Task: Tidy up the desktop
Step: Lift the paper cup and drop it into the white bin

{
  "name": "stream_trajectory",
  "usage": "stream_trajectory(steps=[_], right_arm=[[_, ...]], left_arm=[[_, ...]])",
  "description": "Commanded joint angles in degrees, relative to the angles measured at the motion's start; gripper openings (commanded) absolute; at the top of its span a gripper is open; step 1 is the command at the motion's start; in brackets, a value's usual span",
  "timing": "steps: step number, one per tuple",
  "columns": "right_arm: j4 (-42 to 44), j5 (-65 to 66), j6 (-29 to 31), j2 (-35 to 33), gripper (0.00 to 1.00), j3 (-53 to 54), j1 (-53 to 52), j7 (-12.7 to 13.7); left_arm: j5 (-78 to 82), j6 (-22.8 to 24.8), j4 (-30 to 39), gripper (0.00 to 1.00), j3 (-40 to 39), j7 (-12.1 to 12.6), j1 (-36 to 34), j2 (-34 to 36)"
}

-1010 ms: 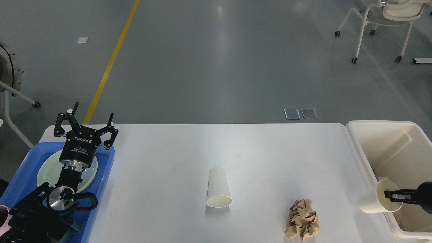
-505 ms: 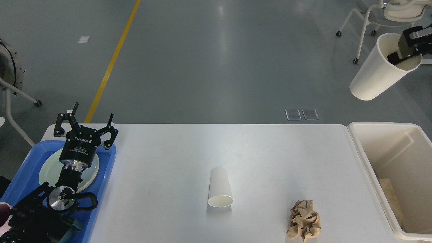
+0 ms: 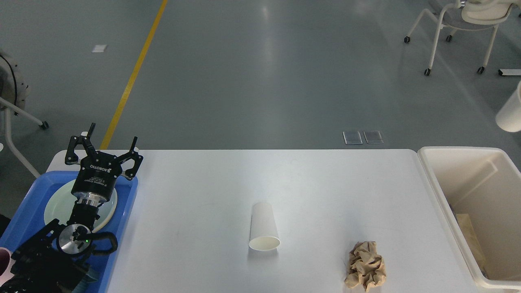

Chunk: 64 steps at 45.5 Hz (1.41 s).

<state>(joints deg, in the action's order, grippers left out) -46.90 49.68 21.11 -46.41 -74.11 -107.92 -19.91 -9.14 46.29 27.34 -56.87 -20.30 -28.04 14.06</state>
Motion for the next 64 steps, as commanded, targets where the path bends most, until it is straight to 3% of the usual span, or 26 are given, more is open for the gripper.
stream_trajectory(steps=[1,6,13,22,25,26,27,28,40,42,47,51,61,64], right_arm=[[11.8,-8.2,-11.9,0.7,0.00,0.7,22.5,0.0],[22.6,-18.1,-14.2,5.6,0.00,2.7,39.8,0.0],[32.6,-24.9,-14.3,11.0,0.00,9.9,55.7,0.5],[38.6,-25.4,-14.3,14.5,0.00,15.5,64.2,0.7],[38.6,-25.4,-14.3,14.5,0.17,16.1,64.2,0.7],[38.6,-25.4,-14.3,14.6,0.35,16.1,64.2,0.8],[38.6,-25.4,-14.3,14.7,0.72,16.2,64.2,0.8],[38.6,-25.4,-14.1,14.9,1.00,16.3,64.0,0.8],[36.8,-24.7,-12.7,15.0,1.00,16.4,59.1,0.8],[35.0,-23.9,-10.7,15.0,1.00,15.5,56.4,0.7],[30.6,-22.4,4.7,13.1,1.00,6.7,43.1,-0.4],[24.8,-22.3,10.9,12.6,1.00,4.0,31.8,-3.8],[-7.4,-21.5,27.9,13.4,1.00,1.5,-13.7,-4.4],[-14.7,-21.4,29.1,16.1,1.00,1.4,-23.7,-4.4]], left_arm=[[0.0,0.0,0.0,1.00,0.0,0.0,0.0,0.0],[0.0,-0.1,0.0,1.00,0.0,0.0,0.0,0.0],[0.0,0.0,0.0,1.00,0.0,0.0,0.0,0.0],[0.0,-0.1,0.0,1.00,0.0,0.0,0.0,0.0],[0.0,0.0,0.0,1.00,0.0,0.0,0.0,0.0],[0.0,-0.1,0.0,1.00,0.0,0.0,0.0,0.0],[0.0,0.0,0.0,1.00,0.0,0.0,0.0,0.0],[0.0,0.0,0.0,1.00,0.0,0.0,0.0,0.0],[0.0,0.0,0.0,1.00,0.0,0.0,0.0,0.0],[0.0,-0.1,0.0,1.00,0.0,0.0,0.0,0.0],[0.0,-0.1,0.0,1.00,0.0,0.0,0.0,0.0],[0.0,0.0,0.0,1.00,0.0,0.0,0.0,0.0],[0.0,0.0,0.0,1.00,0.0,0.0,0.0,0.0],[0.0,-0.1,0.0,1.00,0.0,0.0,0.0,0.0]])
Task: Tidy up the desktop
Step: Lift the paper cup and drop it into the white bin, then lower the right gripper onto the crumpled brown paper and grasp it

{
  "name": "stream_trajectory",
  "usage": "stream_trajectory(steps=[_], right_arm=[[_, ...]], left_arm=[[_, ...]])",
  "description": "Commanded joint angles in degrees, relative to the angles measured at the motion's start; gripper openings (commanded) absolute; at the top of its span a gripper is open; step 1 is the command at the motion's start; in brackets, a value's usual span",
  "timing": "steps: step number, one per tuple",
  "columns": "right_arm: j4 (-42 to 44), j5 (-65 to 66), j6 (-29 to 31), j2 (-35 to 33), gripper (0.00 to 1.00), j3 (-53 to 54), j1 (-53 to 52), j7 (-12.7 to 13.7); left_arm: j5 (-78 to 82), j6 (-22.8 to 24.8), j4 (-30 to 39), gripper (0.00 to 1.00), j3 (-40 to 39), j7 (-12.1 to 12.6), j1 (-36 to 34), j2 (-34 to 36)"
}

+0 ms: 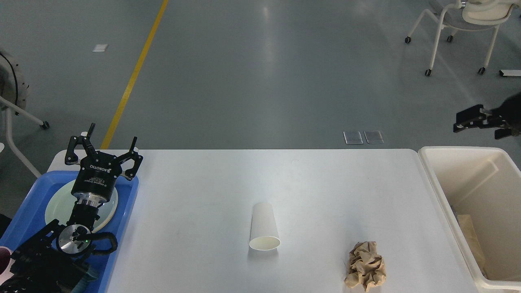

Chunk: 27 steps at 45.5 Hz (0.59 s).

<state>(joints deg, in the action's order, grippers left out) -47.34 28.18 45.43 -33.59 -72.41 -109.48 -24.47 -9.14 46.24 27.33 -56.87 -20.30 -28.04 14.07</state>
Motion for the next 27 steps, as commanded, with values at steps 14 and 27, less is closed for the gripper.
stream_trajectory(steps=[14,27], right_arm=[[-28.4,0.0,9.6,7.6,1.00,4.9,-44.9,0.1],[-31.9,-0.5,9.6,4.9,1.00,6.1,-41.9,0.3]], left_arm=[[0.0,0.1,0.0,1.00,0.0,0.0,0.0,0.0],[0.0,0.0,0.0,1.00,0.0,0.0,0.0,0.0]])
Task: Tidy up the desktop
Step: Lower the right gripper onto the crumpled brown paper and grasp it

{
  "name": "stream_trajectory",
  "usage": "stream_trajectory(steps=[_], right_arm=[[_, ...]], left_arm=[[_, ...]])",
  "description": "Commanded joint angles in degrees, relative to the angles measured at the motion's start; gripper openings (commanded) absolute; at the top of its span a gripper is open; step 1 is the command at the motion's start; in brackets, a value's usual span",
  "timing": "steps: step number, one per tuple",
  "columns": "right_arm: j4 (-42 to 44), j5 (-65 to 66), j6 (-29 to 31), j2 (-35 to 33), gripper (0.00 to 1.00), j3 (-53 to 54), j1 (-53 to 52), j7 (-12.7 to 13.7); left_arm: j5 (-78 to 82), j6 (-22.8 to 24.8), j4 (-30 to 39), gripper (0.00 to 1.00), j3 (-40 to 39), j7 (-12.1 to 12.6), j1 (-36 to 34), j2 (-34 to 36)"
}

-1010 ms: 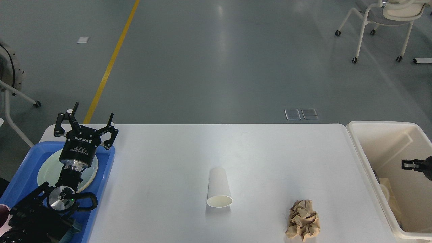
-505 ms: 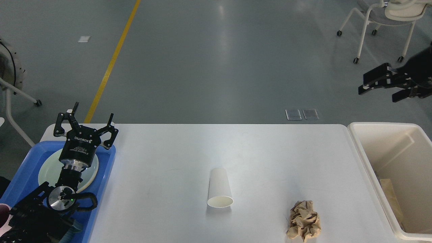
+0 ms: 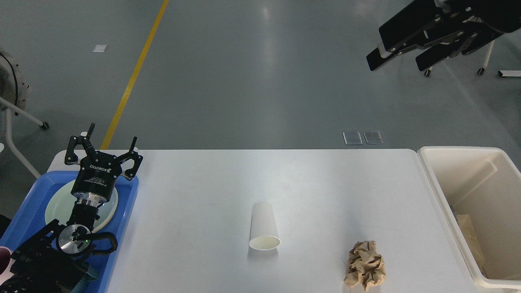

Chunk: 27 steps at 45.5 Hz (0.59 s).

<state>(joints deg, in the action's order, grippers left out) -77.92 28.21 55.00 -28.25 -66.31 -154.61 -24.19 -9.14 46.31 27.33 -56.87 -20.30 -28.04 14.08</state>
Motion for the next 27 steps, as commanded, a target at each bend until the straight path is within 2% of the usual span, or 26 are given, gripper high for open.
stream_trajectory(steps=[1,8,11,16,22,27], right_arm=[[-3.9,-0.5,-0.6,-0.7,1.00,-0.1,7.8,0.1],[-11.5,-0.5,-19.6,1.6,1.00,-3.1,24.3,0.7],[-12.4,-1.1,-28.4,4.6,1.00,-4.0,32.2,1.0],[-11.6,-5.6,-38.8,9.5,1.00,-5.4,45.0,1.5],[-11.1,-11.2,-45.0,14.4,1.00,-7.4,53.9,3.4],[-11.1,-12.0,-48.1,15.3,1.00,-7.5,57.1,3.8]], left_arm=[[0.0,-0.1,0.0,1.00,0.0,0.0,0.0,0.0],[0.0,-0.1,0.0,1.00,0.0,0.0,0.0,0.0],[0.0,-0.1,0.0,1.00,0.0,0.0,0.0,0.0],[0.0,-0.1,0.0,1.00,0.0,0.0,0.0,0.0],[0.0,-0.1,0.0,1.00,0.0,0.0,0.0,0.0],[0.0,0.0,0.0,1.00,0.0,0.0,0.0,0.0]])
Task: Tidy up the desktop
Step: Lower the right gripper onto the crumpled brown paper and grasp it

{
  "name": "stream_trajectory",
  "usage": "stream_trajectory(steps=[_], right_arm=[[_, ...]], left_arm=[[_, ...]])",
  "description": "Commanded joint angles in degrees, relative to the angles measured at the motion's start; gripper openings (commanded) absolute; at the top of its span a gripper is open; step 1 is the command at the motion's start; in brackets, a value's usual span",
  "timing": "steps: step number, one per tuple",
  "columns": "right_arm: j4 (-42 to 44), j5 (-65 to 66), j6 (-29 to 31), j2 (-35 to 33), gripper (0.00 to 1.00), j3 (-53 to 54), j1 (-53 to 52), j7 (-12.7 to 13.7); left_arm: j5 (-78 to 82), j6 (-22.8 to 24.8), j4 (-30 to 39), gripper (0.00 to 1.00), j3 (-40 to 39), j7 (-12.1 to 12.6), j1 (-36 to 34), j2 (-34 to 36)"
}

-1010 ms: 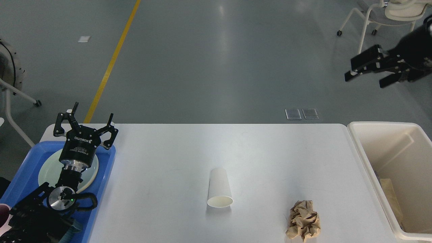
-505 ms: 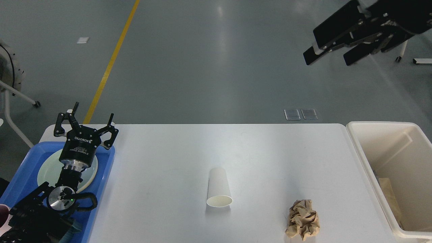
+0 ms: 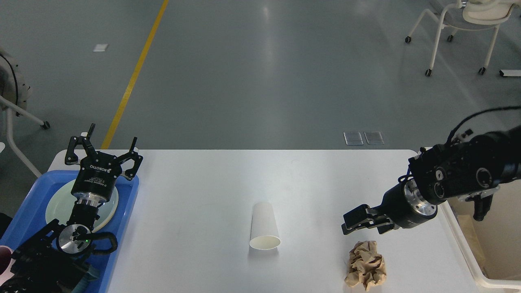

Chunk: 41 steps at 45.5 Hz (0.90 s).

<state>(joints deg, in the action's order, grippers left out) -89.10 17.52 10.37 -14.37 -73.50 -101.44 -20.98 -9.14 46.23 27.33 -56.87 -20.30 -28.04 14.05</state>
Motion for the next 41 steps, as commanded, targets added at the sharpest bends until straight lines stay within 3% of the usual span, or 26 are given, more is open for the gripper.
stream_trajectory(steps=[1,9,17,41], right_arm=[[0.2,-1.4,-3.9,1.7,1.00,-0.4,4.5,0.7],[1.8,-1.8,-5.9,2.2,1.00,-0.6,6.7,4.9],[2.7,-3.2,-6.0,2.9,1.00,-0.7,9.0,6.5],[8.0,-5.7,-10.8,3.8,1.00,-0.4,16.9,7.4]], left_arm=[[0.0,0.0,0.0,1.00,0.0,0.0,0.0,0.0],[0.0,0.1,0.0,1.00,0.0,0.0,0.0,0.0],[0.0,0.1,0.0,1.00,0.0,0.0,0.0,0.0],[0.0,0.1,0.0,1.00,0.0,0.0,0.0,0.0]])
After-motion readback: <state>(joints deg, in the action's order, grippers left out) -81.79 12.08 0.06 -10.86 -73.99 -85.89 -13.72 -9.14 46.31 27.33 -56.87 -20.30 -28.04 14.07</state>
